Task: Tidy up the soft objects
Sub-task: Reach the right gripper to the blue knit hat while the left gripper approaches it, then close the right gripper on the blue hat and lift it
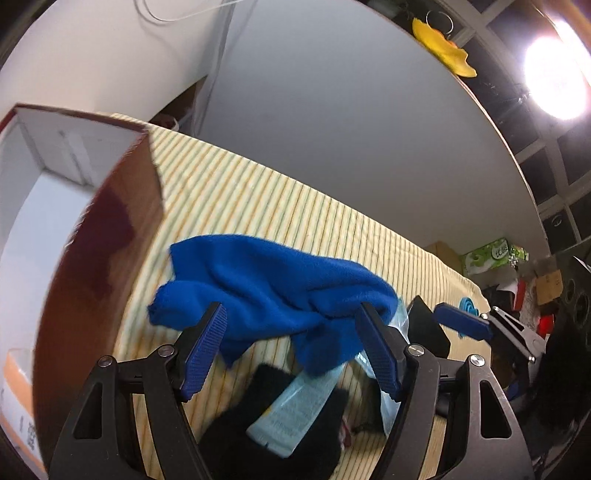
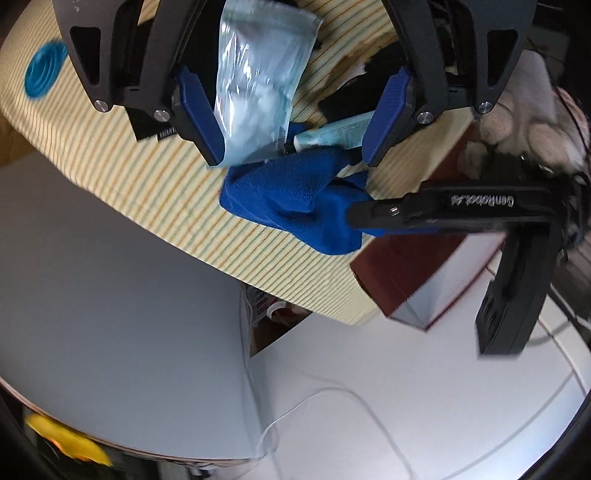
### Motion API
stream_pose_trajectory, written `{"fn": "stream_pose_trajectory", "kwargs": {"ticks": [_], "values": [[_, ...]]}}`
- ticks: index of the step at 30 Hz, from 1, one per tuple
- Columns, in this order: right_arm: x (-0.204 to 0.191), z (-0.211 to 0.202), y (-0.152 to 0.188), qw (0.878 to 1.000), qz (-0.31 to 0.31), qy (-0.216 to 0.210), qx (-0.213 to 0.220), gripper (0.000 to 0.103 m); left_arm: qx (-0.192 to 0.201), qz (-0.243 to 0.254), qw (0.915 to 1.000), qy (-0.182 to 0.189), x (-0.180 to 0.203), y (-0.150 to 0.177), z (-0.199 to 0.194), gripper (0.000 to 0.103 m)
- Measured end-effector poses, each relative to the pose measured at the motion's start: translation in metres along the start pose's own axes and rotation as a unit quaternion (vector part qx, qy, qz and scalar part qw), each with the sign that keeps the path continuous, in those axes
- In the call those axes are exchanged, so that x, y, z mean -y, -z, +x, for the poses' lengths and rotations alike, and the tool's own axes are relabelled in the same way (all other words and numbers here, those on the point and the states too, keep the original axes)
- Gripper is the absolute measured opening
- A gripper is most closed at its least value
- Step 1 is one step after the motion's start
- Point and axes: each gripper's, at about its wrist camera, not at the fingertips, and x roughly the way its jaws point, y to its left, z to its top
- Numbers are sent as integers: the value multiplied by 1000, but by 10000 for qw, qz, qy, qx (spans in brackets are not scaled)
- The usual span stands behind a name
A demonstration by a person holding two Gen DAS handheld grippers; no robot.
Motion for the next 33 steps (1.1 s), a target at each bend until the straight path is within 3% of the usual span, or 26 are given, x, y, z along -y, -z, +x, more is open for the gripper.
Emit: {"fn": "stream_pose_trajectory", "kwargs": {"ticks": [5,16,21,23,26,33], "values": [[-1,22,-6,9995,-238,122,-167,69,-71,-63,9998,-148,3,-13,21,72],[-2,51,-13,9984,-452,152,-313,33,-172,-233,9992,-287,5,-27,51,69],[5,57,-16,9991,-285,101,-311,25,-232,-186,9994,-200,4,-24,60,38],[5,59,-17,9992,-250,76,-318,21,-264,-133,9994,-152,9,-20,64,20],[4,60,-17,9994,-217,55,-279,14,-263,-121,9996,-1,11,-18,64,10],[-1,46,-14,9998,-177,116,-48,8,-171,101,9997,108,27,-17,45,5]]}}
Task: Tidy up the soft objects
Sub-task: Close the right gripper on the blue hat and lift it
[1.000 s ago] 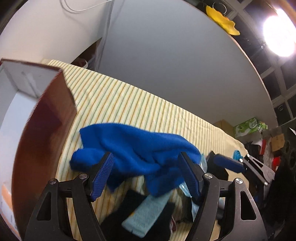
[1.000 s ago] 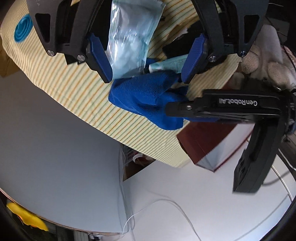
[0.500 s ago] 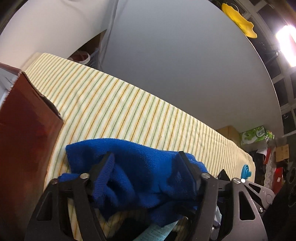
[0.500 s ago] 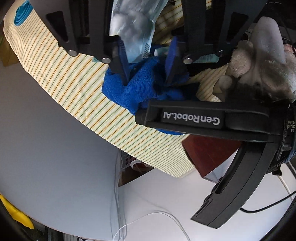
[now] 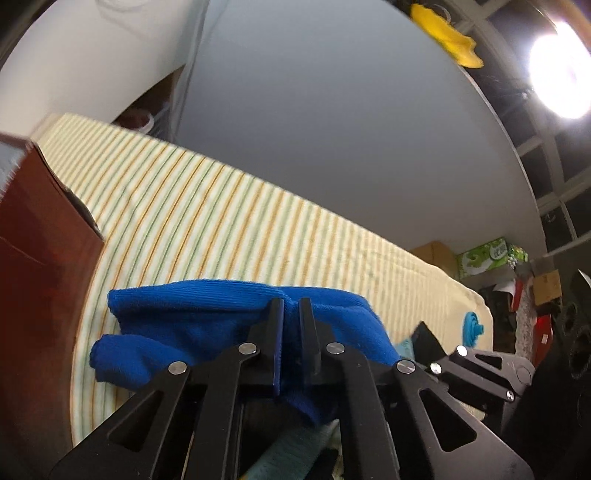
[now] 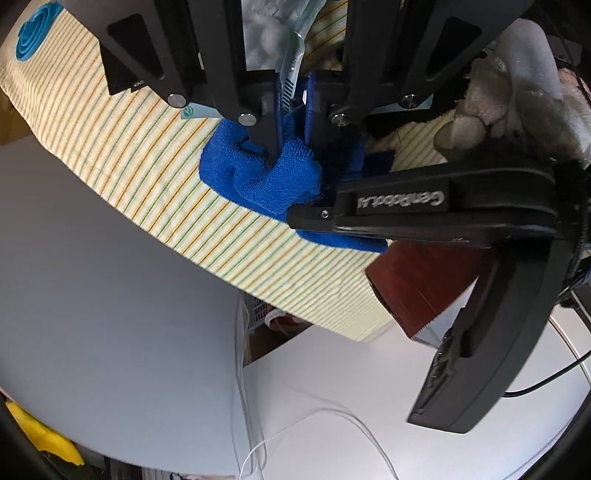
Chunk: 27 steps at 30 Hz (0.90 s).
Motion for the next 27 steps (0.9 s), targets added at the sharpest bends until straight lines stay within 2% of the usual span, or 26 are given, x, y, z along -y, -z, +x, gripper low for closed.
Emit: {"fn": "stream_pose_trajectory", "kwargs": {"ticks": [8,19,27], "values": [[-7,-40,3,9992,84,-17,389,7,334,289,9985,328,19,0,-38,4],[-20,-56,3,9984,41,7,564,7,231,283,9982,475,15,9,-44,0],[-32,-90,-5,9960,9,-24,898,7,459,370,9951,797,19,3,-88,0]]}}
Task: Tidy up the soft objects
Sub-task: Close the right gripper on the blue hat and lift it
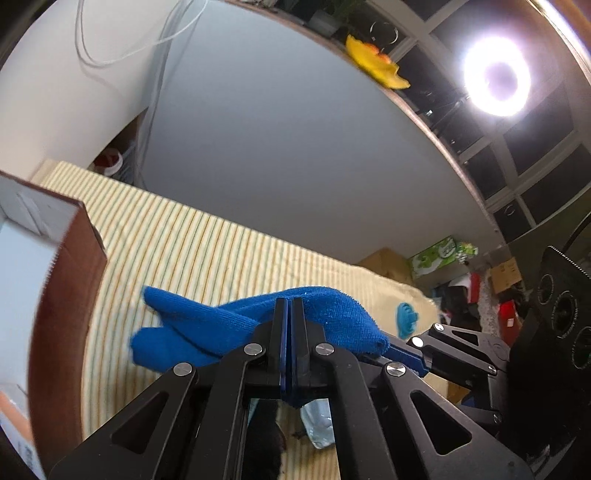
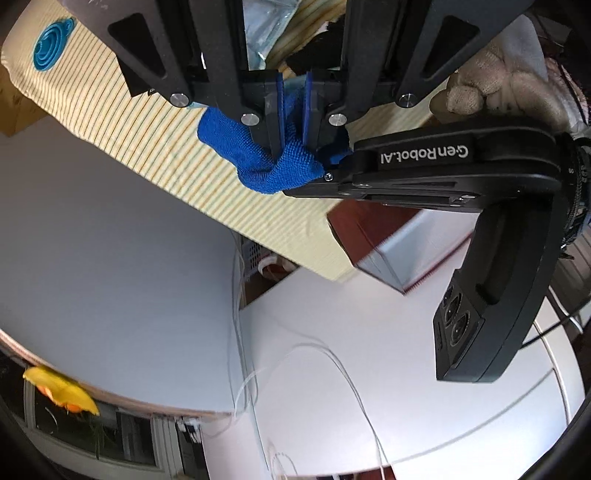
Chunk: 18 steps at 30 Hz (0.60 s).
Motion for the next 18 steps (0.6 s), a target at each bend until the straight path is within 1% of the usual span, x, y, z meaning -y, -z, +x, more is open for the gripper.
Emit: {"fn": "stream_pose_trajectory", "kwargs": {"ticks": [6,14,18], "values": [[-22,-34,-17,9993,-95,50,355,6,240,219,9994,127,12,-6,-42,0],[-65,-67,-42,9971,-317,35,691,6,599,346,9972,275,12,-10,-100,0],[-92,-79,-58,9954,-489,44,827,6,826,431,9954,229,11,-13,-130,0]]}}
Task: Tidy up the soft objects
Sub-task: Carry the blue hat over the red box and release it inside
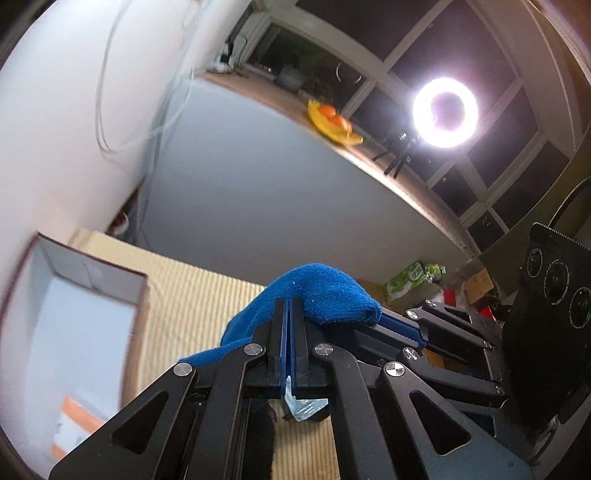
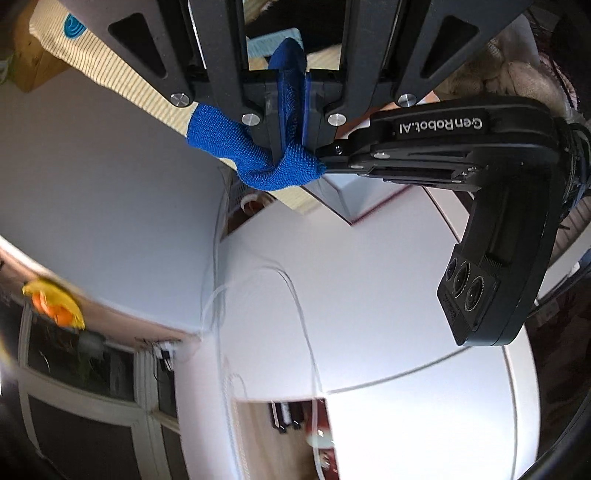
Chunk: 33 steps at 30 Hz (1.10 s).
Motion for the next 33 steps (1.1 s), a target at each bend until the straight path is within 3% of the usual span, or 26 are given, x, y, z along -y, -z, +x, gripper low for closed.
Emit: {"fn": "stream_pose_trajectory", "kwargs": {"ticks": [7,14,20,28,30,32,33], "values": [[-50,-5,-33,9991,-249,-212,263,6,470,73,9986,-236,-17,-12,-60,0],[-98,19,-58,9972,-473,-511,281,6,725,-144,9957,-552,-58,-12,-93,0],[-122,60,-63,9962,-494,-718,72,6,626,-492,9934,-828,-99,-7,-91,0],[-124,116,-54,9952,-357,-864,-290,7,355,-774,9891,-1198,-137,5,-66,0],[-121,127,-49,9954,-305,-828,-380,9,271,-802,9876,-1320,-142,8,-60,0],[-120,134,-47,9956,-299,-740,-495,12,272,-823,9834,-1593,-146,11,-57,8],[-118,136,-46,9956,-291,-715,-532,22,274,-880,9822,-1635,-149,12,-57,12]]}}
